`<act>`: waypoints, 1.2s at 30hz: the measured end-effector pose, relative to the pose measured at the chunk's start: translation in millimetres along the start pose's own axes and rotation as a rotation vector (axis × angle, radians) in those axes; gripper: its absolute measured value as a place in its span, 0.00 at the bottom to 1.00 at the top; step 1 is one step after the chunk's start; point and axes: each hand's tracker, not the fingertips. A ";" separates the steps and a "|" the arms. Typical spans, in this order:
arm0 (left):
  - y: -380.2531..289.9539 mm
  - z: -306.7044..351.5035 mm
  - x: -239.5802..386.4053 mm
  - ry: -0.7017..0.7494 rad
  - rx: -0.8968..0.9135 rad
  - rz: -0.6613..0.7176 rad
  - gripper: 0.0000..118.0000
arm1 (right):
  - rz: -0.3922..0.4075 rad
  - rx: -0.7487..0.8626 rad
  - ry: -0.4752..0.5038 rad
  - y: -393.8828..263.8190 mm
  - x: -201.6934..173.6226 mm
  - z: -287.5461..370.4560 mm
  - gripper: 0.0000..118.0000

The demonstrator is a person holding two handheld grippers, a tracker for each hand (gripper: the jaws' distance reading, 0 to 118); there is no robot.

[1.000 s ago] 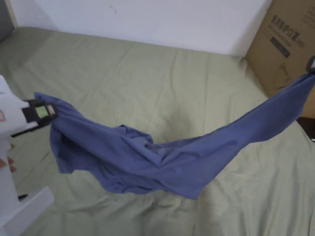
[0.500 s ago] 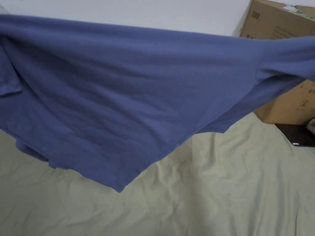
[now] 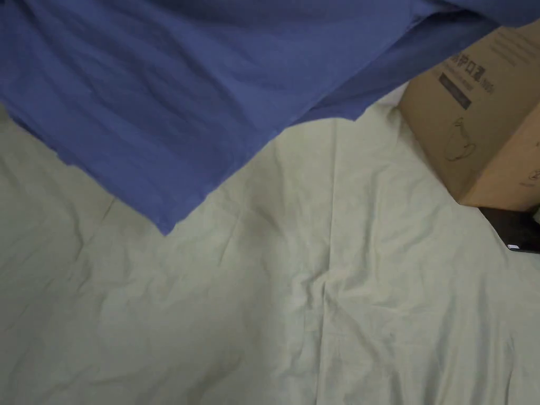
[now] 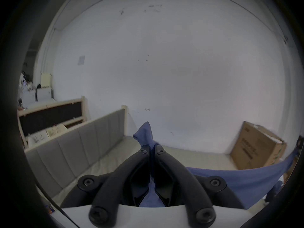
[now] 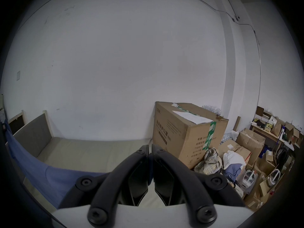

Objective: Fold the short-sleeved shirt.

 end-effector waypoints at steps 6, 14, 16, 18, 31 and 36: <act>8.2 -58.9 16.0 0.043 0.004 0.008 0.00 | -0.012 0.031 -0.052 17.8 -28.9 -64.7 0.01; -40.4 -106.8 12.7 0.043 -0.070 0.051 0.00 | -0.132 -0.087 -0.047 -29.2 -23.8 -148.2 0.01; -64.7 -113.0 7.1 0.010 -0.131 0.034 0.00 | -0.141 -0.127 -0.039 -55.8 -20.3 -159.8 0.01; -94.1 -112.2 1.3 -0.020 -0.197 0.005 0.00 | -0.138 -0.174 -0.039 -87.7 -15.1 -165.7 0.01; -320.7 21.3 -76.8 -0.123 -0.554 0.053 0.00 | -0.142 -0.517 0.045 -343.9 47.5 -75.0 0.01; -378.3 85.9 -93.7 -0.090 -0.653 0.089 0.00 | -0.196 -0.577 0.057 -415.0 64.6 -12.9 0.01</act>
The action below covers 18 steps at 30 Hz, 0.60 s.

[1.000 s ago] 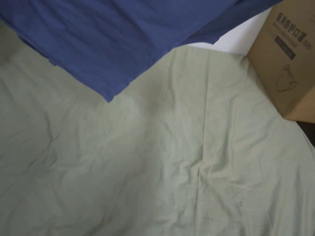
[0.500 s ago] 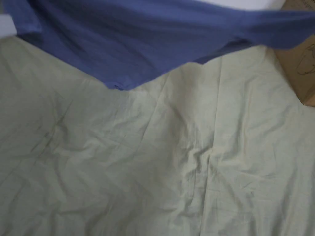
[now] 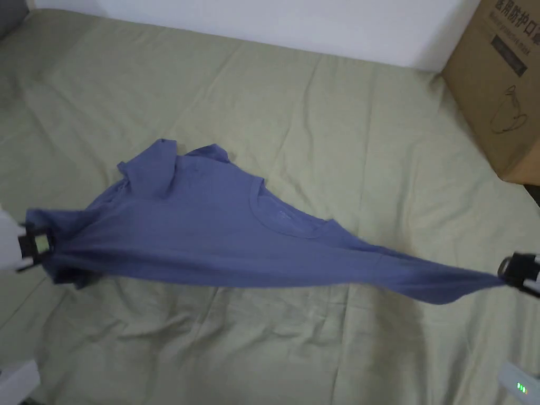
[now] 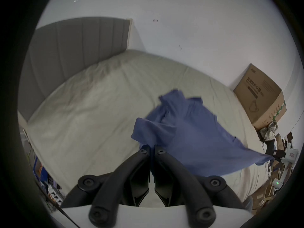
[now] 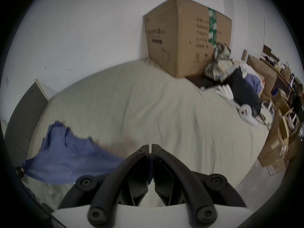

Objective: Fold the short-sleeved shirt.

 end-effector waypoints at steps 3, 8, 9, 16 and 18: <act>-34.0 9.6 -10.2 0.037 -0.050 -0.017 0.00 | 0.013 -0.030 -0.015 -39.8 11.4 14.0 0.01; -68.8 28.0 -27.0 0.056 -0.098 -0.002 0.00 | -0.004 -0.057 -0.011 -80.8 30.4 37.6 0.01; -73.9 29.2 -29.9 0.054 -0.108 0.008 0.01 | -0.005 -0.062 -0.010 -85.3 31.8 42.0 0.01; -65.9 50.8 -42.9 0.126 -0.050 0.094 1.00 | 0.021 -0.057 -0.015 -83.7 28.1 64.7 0.91; -50.4 67.4 -44.3 0.127 0.066 0.097 1.00 | 0.043 0.045 -0.018 -69.8 24.7 79.5 0.91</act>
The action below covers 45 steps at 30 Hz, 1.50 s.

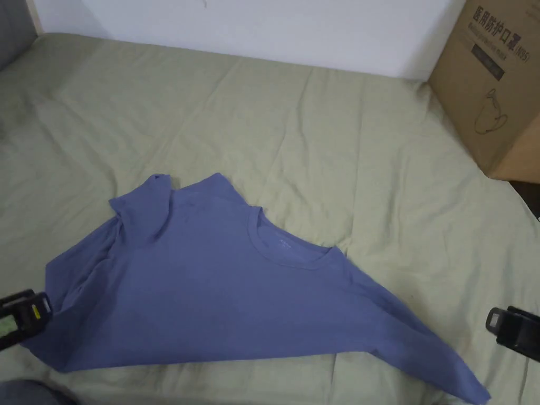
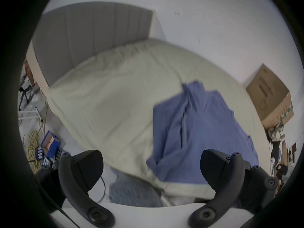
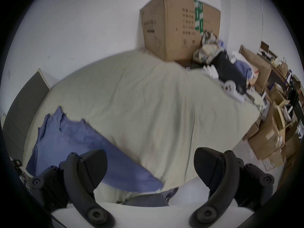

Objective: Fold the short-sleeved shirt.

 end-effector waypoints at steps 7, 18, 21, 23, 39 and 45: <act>37.3 52.6 47.1 0.026 0.454 -0.213 1.00 | 0.091 0.380 0.077 49.5 -53.3 72.5 0.93; 10.9 52.6 96.8 -0.108 0.504 -0.319 0.49 | 0.288 0.572 0.208 22.6 -131.7 91.2 0.67; 1.3 49.9 94.1 -0.115 0.488 -0.312 0.00 | 0.241 0.550 0.254 15.8 -137.1 86.7 0.00; -1.0 52.2 93.2 -0.119 0.457 -0.322 0.00 | 0.228 0.545 0.253 12.8 -138.0 86.8 0.00; 29.5 47.1 60.7 -0.045 0.359 -0.229 0.12 | 0.224 0.517 0.283 13.0 -143.0 87.1 0.00; 60.2 19.6 34.3 -0.001 0.132 -0.199 0.92 | 0.243 0.491 0.284 10.2 -144.2 81.9 0.00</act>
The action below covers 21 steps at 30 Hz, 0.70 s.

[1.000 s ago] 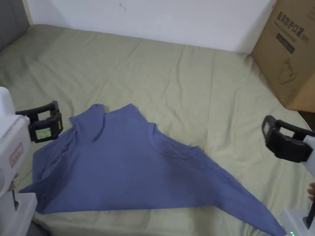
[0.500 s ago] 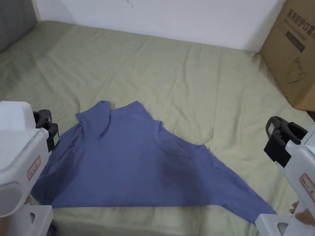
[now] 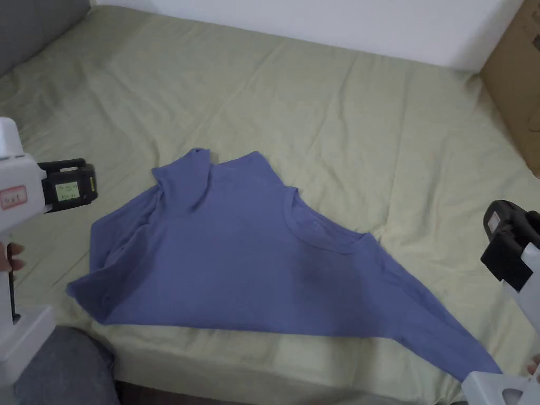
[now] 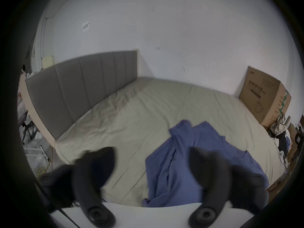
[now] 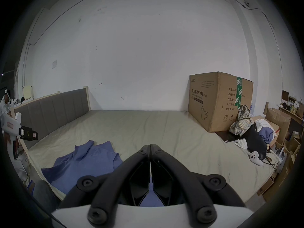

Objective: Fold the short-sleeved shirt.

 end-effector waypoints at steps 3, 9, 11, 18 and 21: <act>3.9 -25.0 -8.8 -0.006 -0.085 -0.011 1.00 | -0.007 -0.014 0.002 -3.8 3.2 -4.6 0.00; 3.4 -108.9 -14.2 0.020 -0.327 0.024 1.00 | -0.012 -0.040 0.001 -7.6 3.5 -13.4 0.00; -0.7 -133.6 -14.3 0.055 -0.380 0.027 1.00 | -0.002 -0.052 -0.008 -9.0 4.6 -14.8 0.00; -23.2 -191.4 -6.9 0.112 -0.507 0.040 0.85 | 0.017 -0.097 -0.043 -11.4 8.9 -23.3 0.00; -31.8 -197.4 -1.8 0.117 -0.509 0.049 0.64 | 0.022 -0.111 -0.057 -11.8 8.1 -25.6 0.00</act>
